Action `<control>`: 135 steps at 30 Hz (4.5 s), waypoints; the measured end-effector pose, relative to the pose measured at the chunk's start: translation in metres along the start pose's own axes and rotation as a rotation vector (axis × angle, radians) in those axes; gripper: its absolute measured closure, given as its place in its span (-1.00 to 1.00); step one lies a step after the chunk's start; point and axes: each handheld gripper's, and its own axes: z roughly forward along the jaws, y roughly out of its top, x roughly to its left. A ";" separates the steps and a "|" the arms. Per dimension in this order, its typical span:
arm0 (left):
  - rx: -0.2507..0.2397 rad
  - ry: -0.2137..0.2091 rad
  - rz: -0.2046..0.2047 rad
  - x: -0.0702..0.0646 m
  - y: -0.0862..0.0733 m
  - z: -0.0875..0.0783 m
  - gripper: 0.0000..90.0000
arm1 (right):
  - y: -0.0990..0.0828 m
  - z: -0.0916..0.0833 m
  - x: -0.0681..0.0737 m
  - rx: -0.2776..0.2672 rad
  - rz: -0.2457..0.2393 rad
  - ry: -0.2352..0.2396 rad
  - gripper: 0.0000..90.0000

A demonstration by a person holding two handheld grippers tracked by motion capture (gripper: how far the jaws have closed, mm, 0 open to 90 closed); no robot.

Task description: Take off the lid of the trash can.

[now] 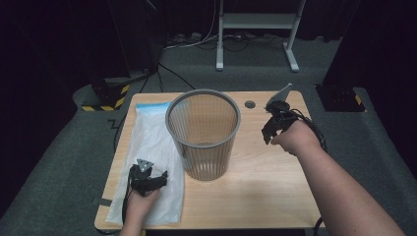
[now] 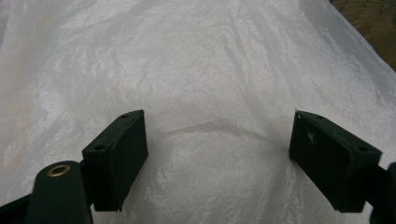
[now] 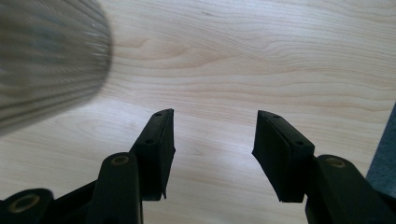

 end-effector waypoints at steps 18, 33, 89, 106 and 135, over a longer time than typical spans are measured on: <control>0.000 -0.008 0.007 0.000 -0.001 -0.001 -0.56 | 0.022 -0.046 0.032 0.028 -0.075 0.013 0.17; 0.000 -0.009 0.007 0.001 -0.001 -0.001 -0.56 | 0.039 -0.083 0.058 0.002 -0.073 0.030 0.15; -0.002 -0.012 0.007 0.001 -0.001 -0.001 -0.56 | 0.057 -0.065 0.092 0.025 -0.084 0.114 0.67; -0.003 -0.013 0.007 0.001 -0.001 -0.001 -0.56 | 0.058 -0.075 0.095 -0.001 -0.099 0.079 0.74; -0.004 -0.011 0.009 0.001 -0.002 -0.002 -0.55 | 0.059 -0.093 0.069 -0.115 -0.017 0.285 0.85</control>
